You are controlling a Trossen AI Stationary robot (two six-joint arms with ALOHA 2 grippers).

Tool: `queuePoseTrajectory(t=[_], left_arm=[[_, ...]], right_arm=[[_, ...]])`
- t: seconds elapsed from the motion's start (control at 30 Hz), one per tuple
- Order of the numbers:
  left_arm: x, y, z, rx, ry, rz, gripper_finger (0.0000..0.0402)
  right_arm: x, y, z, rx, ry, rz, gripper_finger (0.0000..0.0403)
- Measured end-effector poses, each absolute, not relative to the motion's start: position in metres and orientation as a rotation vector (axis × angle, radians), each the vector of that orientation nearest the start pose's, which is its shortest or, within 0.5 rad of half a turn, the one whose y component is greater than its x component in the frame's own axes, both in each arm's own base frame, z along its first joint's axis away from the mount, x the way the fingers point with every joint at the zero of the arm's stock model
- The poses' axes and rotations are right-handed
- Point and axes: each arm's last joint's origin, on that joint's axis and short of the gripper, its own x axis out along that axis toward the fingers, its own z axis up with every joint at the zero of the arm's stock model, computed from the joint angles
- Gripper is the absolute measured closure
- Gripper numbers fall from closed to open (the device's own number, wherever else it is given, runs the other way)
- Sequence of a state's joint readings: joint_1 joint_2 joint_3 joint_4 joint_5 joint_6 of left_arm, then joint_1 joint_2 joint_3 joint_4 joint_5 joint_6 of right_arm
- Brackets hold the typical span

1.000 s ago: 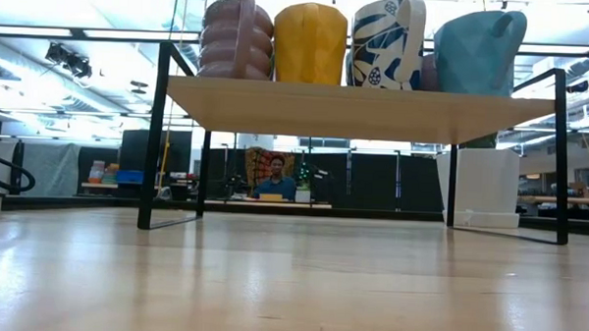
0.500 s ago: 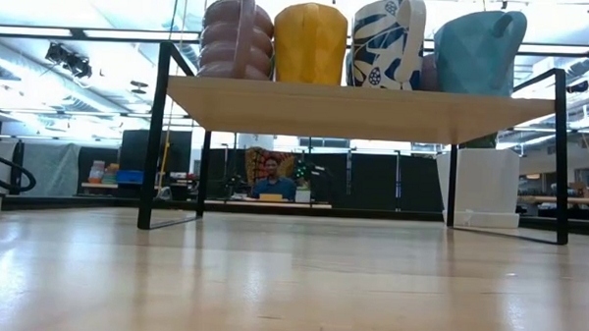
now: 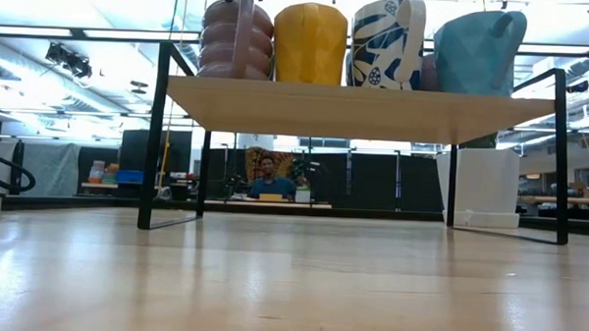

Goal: Place coffee mugs
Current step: Put the purple mug on the shelf aligned with the other light blue mug on the shelf, then return to Home Position

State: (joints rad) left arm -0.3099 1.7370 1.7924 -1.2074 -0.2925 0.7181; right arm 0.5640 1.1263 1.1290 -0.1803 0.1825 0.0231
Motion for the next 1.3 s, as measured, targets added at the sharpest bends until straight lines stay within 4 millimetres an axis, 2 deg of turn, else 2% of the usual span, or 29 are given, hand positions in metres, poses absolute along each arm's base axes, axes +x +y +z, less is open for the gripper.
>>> queuePoseTrajectory(t=[0.53, 0.67, 0.77, 0.87, 1.03, 1.3], left_arm=[[0.323, -0.106, 0.349, 0.950, 1.103, -0.392, 0.0228], [0.319, -0.112, 0.361, 0.906, 1.050, -0.344, 0.0228], [0.312, -0.110, 0.372, 0.742, 1.016, -0.328, 0.0228], [0.301, -0.107, 0.376, 0.571, 1.007, -0.347, 0.0232], [0.277, -0.106, 0.368, 0.492, 0.980, -0.328, 0.0250], [0.232, -0.096, 0.365, 0.369, 0.768, -0.293, 0.0260]], right_arm=[[0.211, 0.127, 0.384, -0.060, 0.179, 0.381, 0.0369], [0.205, 0.127, 0.385, -0.089, 0.184, 0.393, 0.0369], [0.197, 0.121, 0.384, -0.105, 0.205, 0.371, 0.0370], [0.190, 0.111, 0.373, -0.101, 0.192, 0.332, 0.0378], [0.166, 0.086, 0.357, -0.033, 0.093, 0.317, 0.0396], [0.123, 0.052, 0.327, 0.079, -0.055, 0.245, 0.0392]])
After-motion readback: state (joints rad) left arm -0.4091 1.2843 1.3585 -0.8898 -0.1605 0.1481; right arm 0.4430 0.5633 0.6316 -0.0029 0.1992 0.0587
